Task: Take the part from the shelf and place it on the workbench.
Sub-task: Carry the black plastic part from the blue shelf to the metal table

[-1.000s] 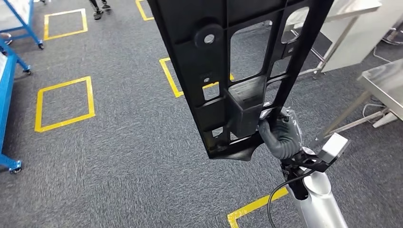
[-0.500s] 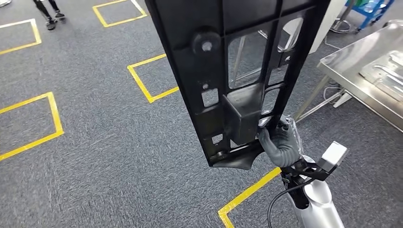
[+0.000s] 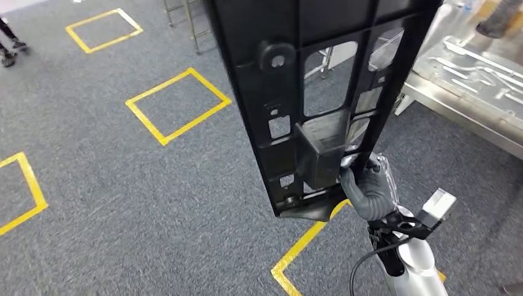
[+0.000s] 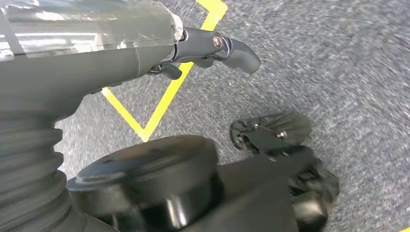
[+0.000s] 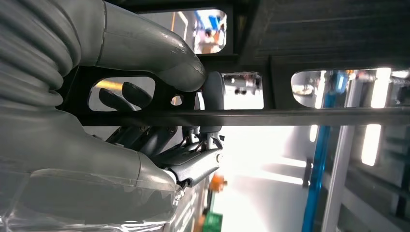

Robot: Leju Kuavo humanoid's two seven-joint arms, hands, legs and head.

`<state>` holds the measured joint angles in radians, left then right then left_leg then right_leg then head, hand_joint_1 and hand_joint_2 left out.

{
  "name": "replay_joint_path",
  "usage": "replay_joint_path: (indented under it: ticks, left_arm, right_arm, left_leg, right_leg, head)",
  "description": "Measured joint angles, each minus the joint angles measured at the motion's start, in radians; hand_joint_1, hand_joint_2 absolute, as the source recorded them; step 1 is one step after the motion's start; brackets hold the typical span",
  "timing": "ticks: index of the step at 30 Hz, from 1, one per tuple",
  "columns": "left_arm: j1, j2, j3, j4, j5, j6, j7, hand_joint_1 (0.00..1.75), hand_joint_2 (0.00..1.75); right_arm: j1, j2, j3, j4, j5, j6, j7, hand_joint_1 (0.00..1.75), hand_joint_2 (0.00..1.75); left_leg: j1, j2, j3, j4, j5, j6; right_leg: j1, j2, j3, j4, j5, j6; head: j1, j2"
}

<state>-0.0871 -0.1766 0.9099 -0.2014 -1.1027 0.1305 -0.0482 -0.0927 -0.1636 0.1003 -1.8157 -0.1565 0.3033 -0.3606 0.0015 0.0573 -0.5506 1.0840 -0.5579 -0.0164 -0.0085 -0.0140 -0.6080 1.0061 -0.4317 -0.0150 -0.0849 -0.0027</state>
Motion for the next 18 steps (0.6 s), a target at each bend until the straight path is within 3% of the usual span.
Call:
replay_joint_path:
  ticks: [2,3,4,6,7,8,10,11,12,14,16,18]
  left_arm:
    - [0.002,0.0,0.0,0.0,0.005,0.001,0.0,0.0,1.75]
    - [0.002,0.0,0.001,0.0,0.006,0.002,0.0,0.0,1.75]
    - [0.002,0.0,0.001,0.0,0.006,0.003,0.001,0.0,1.75]
    - [0.001,0.0,0.001,0.0,0.005,0.005,0.001,0.0,1.75]
    - [0.002,0.0,0.001,0.0,0.005,0.006,0.002,0.0,1.75]
    - [0.002,0.0,0.001,0.0,0.004,0.006,0.002,0.0,1.75]
    - [0.002,-0.001,0.001,0.0,0.003,0.007,0.001,0.0,1.75]
    - [0.002,-0.001,0.001,0.0,0.002,0.006,0.001,0.0,1.75]
    - [0.002,-0.002,0.001,0.0,0.0,0.005,0.0,0.0,1.75]
    - [0.002,-0.002,0.0,0.0,-0.006,0.004,0.0,0.0,1.75]
    - [0.004,-0.002,0.0,0.0,-0.01,0.002,0.0,0.0,1.75]
    - [0.008,-0.002,0.0,0.0,-0.011,0.001,0.002,0.0,1.75]
  right_arm:
    - [-0.003,0.0,0.0,0.0,0.001,0.004,0.0,1.75,1.75]
    - [-0.004,0.0,0.0,0.001,0.001,0.006,0.001,1.75,1.75]
    - [-0.005,0.0,0.0,0.002,0.001,0.008,0.001,1.75,1.75]
    - [-0.007,0.0,0.0,0.004,0.001,0.011,0.001,1.75,1.75]
    - [-0.009,0.0,0.0,0.004,0.001,0.011,0.001,1.75,1.75]
    - [-0.011,0.0,0.0,0.005,0.001,0.011,0.001,1.75,1.75]
    - [-0.017,0.0,0.0,0.005,0.001,0.011,0.003,1.75,1.75]
    - [-0.018,0.001,0.0,0.006,0.001,0.011,0.005,1.75,1.75]
    - [-0.018,0.003,0.0,0.005,0.001,0.01,0.007,1.75,1.75]
    - [-0.014,0.01,-0.001,0.003,0.002,0.009,0.009,1.75,1.75]
    - [-0.012,0.015,-0.003,0.0,0.002,0.007,0.01,1.75,1.75]
    - [-0.01,0.018,-0.003,-0.002,0.003,0.005,0.011,1.75,1.75]
  left_leg:
    - [0.002,-0.04,-0.067,0.142,-0.063,-0.003]
    - [0.002,-0.046,-0.096,0.196,-0.078,-0.003]
    - [0.002,-0.048,-0.109,0.215,-0.071,-0.003]
    - [0.004,-0.056,-0.082,0.136,-0.004,-0.001]
    - [0.007,-0.076,-0.055,0.067,0.034,0.001]
    - [0.01,-0.109,-0.032,0.007,0.059,0.003]
    - [0.014,-0.16,-0.014,-0.052,0.075,0.01]
    - [0.012,-0.166,-0.014,-0.056,0.075,0.014]
    - [0.012,-0.154,-0.012,-0.061,0.079,0.022]
    - [0.011,-0.127,-0.006,-0.071,0.084,0.035]
    - [0.009,-0.094,-0.001,-0.078,0.086,0.044]
    - [0.004,-0.061,-0.001,-0.078,0.083,0.049]
  right_leg:
    - [0.002,0.023,-0.001,0.0,0.0,-0.005]
    - [0.002,0.036,-0.001,0.001,0.0,-0.006]
    - [0.003,0.05,0.0,0.002,-0.001,-0.006]
    - [0.002,0.077,0.001,0.006,-0.002,-0.004]
    - [0.001,0.089,0.0,0.01,-0.003,-0.001]
    - [0.0,0.099,-0.004,0.014,-0.004,0.004]
    - [-0.002,0.12,-0.016,0.021,-0.001,0.017]
    - [-0.005,0.132,-0.023,0.02,0.003,0.025]
    - [-0.008,0.142,-0.027,0.02,0.005,0.032]
    - [-0.009,0.116,-0.039,0.041,-0.007,0.042]
    - [-0.006,0.057,-0.086,0.139,-0.059,0.047]
    - [-0.006,0.029,-0.149,0.263,-0.111,0.053]
  head:
    - [0.0,0.0]
    - [0.0,0.0]
    - [0.0,0.0]
    - [0.0,0.0]
    - [0.0,0.0]
    - [0.0,0.0]
    - [0.0,0.0]
    - [0.0,0.0]
    - [0.0,0.0]
    - [0.0,0.0]
    - [0.0,0.0]
    - [0.0,0.0]
